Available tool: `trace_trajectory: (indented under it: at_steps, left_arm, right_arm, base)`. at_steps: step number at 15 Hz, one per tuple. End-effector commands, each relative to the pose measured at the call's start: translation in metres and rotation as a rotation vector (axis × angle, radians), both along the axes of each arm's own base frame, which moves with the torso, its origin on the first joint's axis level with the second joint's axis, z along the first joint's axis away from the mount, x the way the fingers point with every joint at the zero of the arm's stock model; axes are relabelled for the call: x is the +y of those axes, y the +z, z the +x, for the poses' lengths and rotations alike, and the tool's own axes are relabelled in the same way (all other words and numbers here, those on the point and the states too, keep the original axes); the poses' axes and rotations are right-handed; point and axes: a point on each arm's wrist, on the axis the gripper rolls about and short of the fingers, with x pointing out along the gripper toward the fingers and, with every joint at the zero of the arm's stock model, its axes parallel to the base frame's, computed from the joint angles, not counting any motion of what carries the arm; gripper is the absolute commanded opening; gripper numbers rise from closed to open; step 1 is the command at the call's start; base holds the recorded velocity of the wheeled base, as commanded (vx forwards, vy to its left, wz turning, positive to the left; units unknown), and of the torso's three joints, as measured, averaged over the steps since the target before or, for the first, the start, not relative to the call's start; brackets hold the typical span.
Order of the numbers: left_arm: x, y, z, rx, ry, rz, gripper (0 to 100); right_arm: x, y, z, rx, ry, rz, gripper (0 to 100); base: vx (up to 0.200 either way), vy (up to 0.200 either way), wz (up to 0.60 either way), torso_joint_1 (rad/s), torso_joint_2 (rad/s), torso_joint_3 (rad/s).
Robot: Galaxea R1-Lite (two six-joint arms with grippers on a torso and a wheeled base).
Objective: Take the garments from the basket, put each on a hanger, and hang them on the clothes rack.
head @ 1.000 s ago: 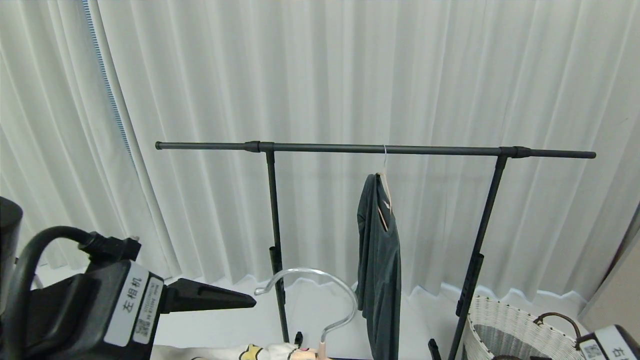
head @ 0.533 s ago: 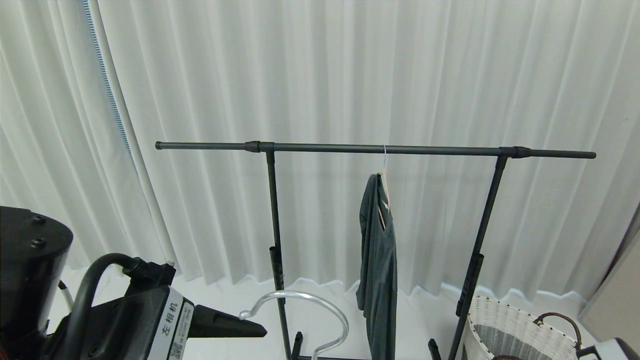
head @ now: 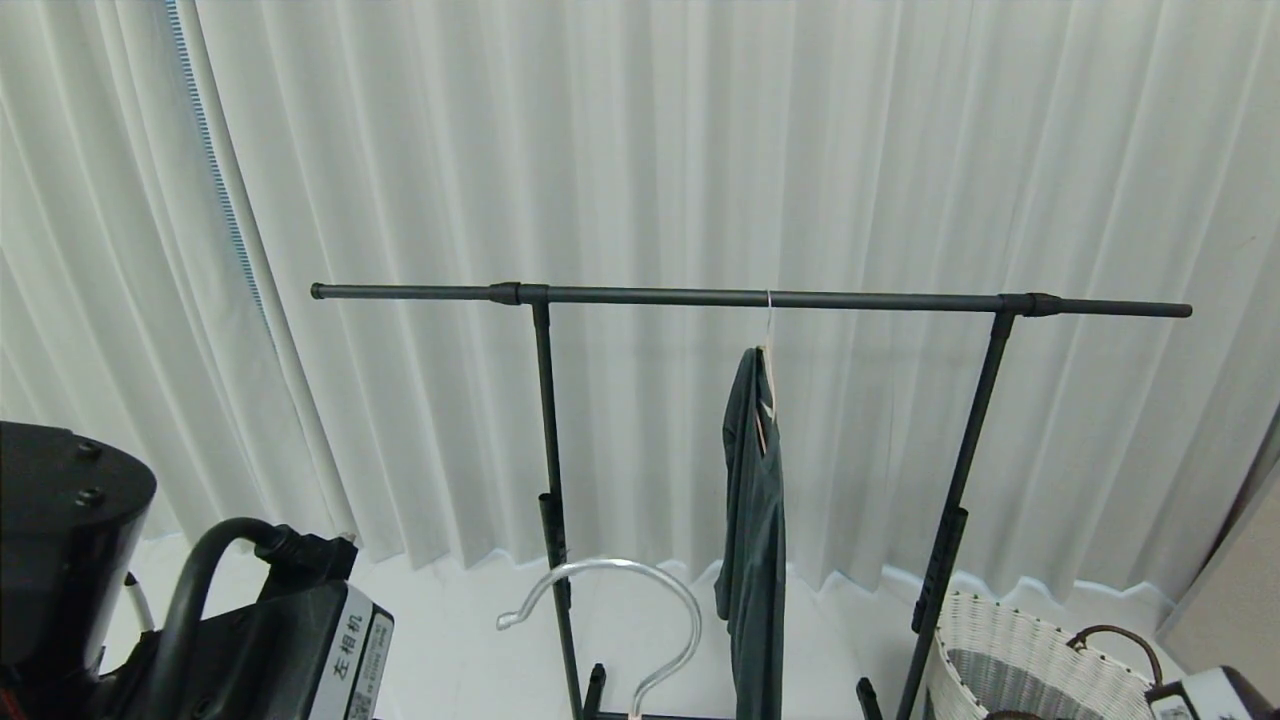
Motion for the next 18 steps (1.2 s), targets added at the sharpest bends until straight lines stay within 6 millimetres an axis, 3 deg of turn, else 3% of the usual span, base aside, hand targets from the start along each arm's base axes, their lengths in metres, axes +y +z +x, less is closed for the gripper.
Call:
trace_trajectory:
  at_steps: [1, 4, 6, 10, 15, 18]
  left_arm:
    - [0.001, -0.002, 0.001, 0.005, 0.009, 0.006, 0]
    - [0.004, -0.003, 0.0, -0.008, 0.037, 0.017, 0]
    - [0.008, -0.005, -0.002, -0.041, 0.097, 0.052, 0]
    - [0.009, -0.002, 0.004, -0.109, 0.212, 0.077, 0]
    - [0.019, 0.012, 0.021, -0.177, 0.382, -0.005, 0]
    - [0.016, 0.037, 0.027, -0.187, 0.438, -0.124, 0]
  right_arm:
    - [0.002, -0.001, 0.002, 0.002, -0.015, -0.012, 100]
    - [0.001, -0.004, 0.016, -0.041, -0.128, -0.046, 100]
    - [-0.012, -0.004, 0.043, -0.097, -0.285, -0.074, 100]
    - [-0.015, -0.005, 0.051, -0.095, -0.332, -0.083, 100]
    - [0.003, -0.009, 0.063, -0.071, -0.33, -0.115, 100]
    - [0.028, -0.011, 0.08, 0.0, -0.353, -0.114, 100]
  base:
    - [0.0, 0.0, 0.0, 0.0, 0.0, 0.0]
    - [0.0, 0.0, 0.0, 0.0, 0.0, 0.0]
    - [0.0, 0.0, 0.0, 0.0, 0.0, 0.0]
    - [0.0, 0.0, 0.0, 0.0, 0.0, 0.0]
    - [0.0, 0.0, 0.0, 0.0, 0.0, 0.0]
    - [0.0, 0.0, 0.0, 0.0, 0.0, 0.0]
